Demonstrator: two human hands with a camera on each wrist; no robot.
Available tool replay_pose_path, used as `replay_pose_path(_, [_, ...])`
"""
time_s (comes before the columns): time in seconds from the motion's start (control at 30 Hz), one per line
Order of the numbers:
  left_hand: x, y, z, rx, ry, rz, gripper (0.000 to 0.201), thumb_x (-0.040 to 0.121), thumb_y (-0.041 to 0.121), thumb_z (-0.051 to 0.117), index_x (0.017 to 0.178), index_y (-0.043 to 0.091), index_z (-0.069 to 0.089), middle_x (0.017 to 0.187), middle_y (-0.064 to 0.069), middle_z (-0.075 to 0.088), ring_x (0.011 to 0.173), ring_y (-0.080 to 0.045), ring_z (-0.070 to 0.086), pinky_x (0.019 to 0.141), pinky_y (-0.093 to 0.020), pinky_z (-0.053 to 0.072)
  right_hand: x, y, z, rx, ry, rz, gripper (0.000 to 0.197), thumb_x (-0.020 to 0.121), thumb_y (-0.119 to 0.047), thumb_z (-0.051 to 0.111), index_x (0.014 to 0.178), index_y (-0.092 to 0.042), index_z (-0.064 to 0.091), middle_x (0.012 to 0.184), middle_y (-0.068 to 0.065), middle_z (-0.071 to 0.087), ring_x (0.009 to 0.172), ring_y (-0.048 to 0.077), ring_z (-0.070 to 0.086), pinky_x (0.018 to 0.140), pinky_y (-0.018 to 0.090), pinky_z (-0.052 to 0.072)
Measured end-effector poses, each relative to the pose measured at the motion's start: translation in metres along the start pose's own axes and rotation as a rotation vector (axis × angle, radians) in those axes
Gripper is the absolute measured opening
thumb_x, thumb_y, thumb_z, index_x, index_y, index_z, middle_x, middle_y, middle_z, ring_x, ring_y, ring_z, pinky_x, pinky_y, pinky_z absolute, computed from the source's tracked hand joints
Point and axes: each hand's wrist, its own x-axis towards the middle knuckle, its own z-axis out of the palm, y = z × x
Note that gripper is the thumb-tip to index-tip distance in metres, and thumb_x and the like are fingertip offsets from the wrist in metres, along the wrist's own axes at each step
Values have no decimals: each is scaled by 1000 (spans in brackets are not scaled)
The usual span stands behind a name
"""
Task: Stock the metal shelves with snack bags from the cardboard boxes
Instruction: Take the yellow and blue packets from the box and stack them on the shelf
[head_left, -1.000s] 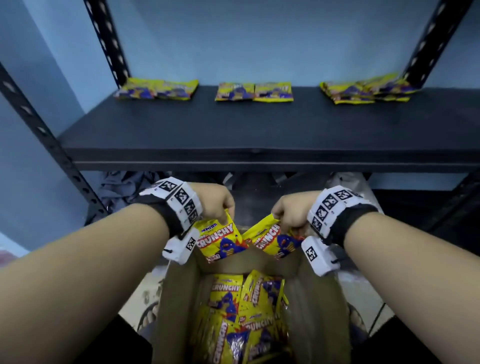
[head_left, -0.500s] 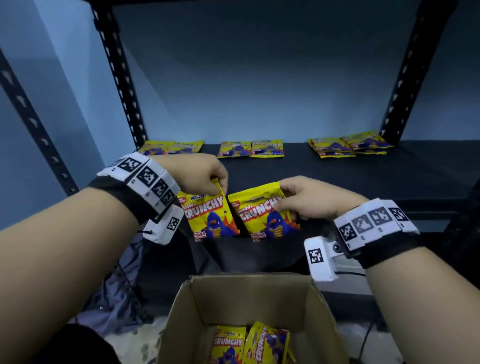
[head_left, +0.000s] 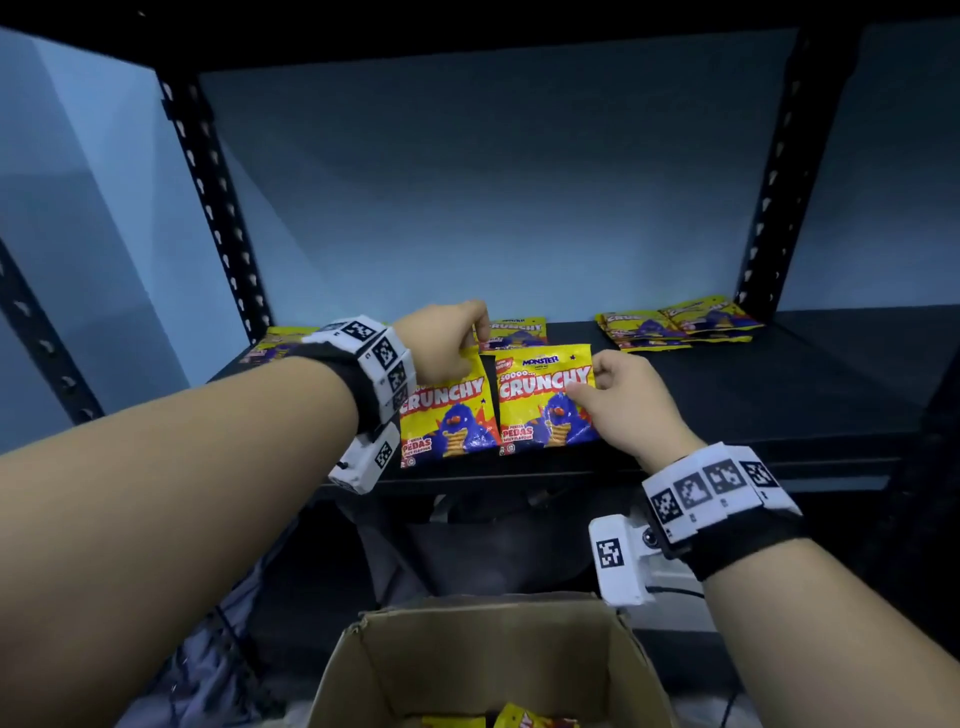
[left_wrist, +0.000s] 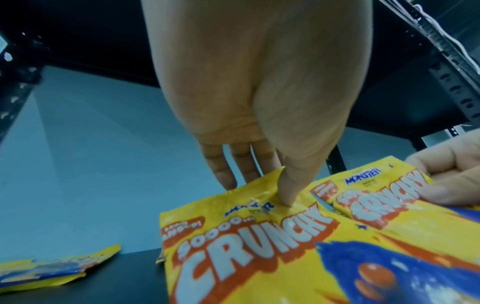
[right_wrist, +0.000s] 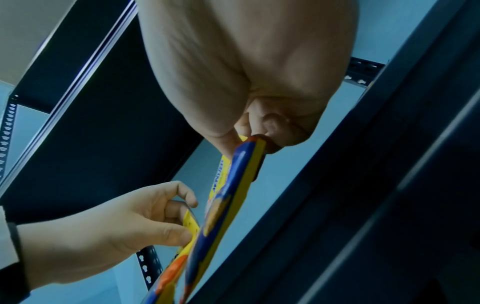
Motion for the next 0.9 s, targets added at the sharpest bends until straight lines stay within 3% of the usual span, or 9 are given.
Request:
replay_pose_path(0.17, [5, -1, 14, -5, -36, 23, 41, 89, 12, 69, 126, 21, 53, 110, 3, 63, 94, -18, 59, 75, -29, 47, 3, 1, 0, -141, -10, 34, 20, 93, -24, 73, 94, -7, 63, 82, 14, 71, 77, 23, 66, 59, 29, 44])
replay_pose_path(0.23, [2, -4, 18, -27, -39, 37, 44, 88, 15, 72, 128, 20, 53, 119, 2, 64, 106, -18, 61, 89, -31, 50, 3, 1, 1, -183, -7, 47, 18, 94, -25, 73, 96, -10, 63, 80, 11, 69, 75, 18, 63, 59, 27, 44])
replay_pose_path(0.3, [-5, -8, 19, -1, -31, 41, 43, 89, 22, 74, 127, 20, 55, 123, 2, 61, 112, -18, 58, 92, -31, 47, 4, 2, 4, -212, -4, 58, 18, 95, -26, 72, 96, -11, 63, 79, 9, 69, 79, 19, 64, 64, 30, 47])
replay_pose_path(0.43, [-28, -19, 16, 99, -92, -77, 35, 88, 48, 71, 110, 23, 60, 114, 0, 58, 103, -18, 56, 89, -35, 48, 6, 3, 3, -219, -55, 82, 33, 89, -38, 77, 104, -13, 64, 89, 5, 65, 83, 19, 61, 64, 32, 45])
replay_pose_path(0.53, [-46, -32, 20, 150, -202, -225, 55, 80, 74, 64, 89, 20, 58, 92, 1, 62, 84, -17, 59, 75, -36, 50, 9, 2, 0, -208, -152, 98, 58, 74, -52, 86, 120, -23, 64, 101, -4, 67, 89, 16, 61, 66, 29, 41])
replay_pose_path(0.6, [-54, -36, 25, 150, -262, -311, 69, 79, 84, 56, 71, 15, 53, 73, 0, 58, 68, -18, 56, 64, -33, 44, 8, -1, -1, -133, -218, 115, 65, 69, -54, 89, 122, -28, 62, 99, -5, 72, 73, 15, 63, 63, 28, 45])
replay_pose_path(0.67, [-59, -35, 32, 110, -275, -383, 72, 82, 84, 52, 63, 15, 45, 64, -1, 50, 61, -17, 50, 58, -33, 35, 5, -6, -2, -45, -280, 138, 58, 71, -44, 91, 118, -30, 59, 92, -1, 76, 55, 16, 63, 48, 27, 43])
replay_pose_path(0.73, [-62, -33, 37, 8, -232, -431, 71, 81, 81, 58, 61, 15, 42, 61, -1, 45, 58, -18, 46, 55, -33, 31, 1, -11, -1, 23, -317, 161, 60, 73, -32, 92, 121, -27, 55, 92, 2, 77, 53, 17, 65, 42, 26, 42])
replay_pose_path(0.9, [-63, -27, 41, -258, -170, -538, 62, 78, 63, 78, 63, 12, 47, 60, -2, 40, 55, -15, 40, 55, -29, 30, -6, -15, 6, 118, -307, 190, 63, 78, -13, 89, 125, -25, 48, 95, 8, 76, 61, 18, 70, 48, 27, 52])
